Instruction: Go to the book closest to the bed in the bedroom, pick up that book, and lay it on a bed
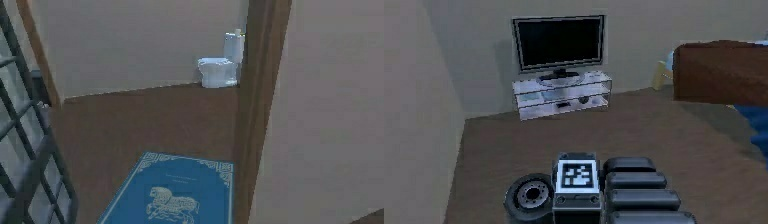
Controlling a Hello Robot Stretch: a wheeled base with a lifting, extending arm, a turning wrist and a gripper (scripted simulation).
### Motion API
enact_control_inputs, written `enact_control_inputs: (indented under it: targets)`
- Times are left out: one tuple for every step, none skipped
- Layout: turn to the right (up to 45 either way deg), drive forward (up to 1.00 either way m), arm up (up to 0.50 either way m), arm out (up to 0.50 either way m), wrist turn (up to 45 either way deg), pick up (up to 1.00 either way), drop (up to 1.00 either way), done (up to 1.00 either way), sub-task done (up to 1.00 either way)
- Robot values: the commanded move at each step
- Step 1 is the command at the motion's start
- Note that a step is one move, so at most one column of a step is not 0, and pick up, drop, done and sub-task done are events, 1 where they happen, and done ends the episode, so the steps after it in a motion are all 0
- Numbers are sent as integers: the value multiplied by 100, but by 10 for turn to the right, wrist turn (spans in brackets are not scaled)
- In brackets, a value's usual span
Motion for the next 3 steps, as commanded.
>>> enact_control_inputs:
  targets:
    - [-180,0,0,0,0,0,0,0,0]
    - [0,100,0,0,0,0,0,0,0]
    - [-30,0,0,0,0,0,0,0,0]
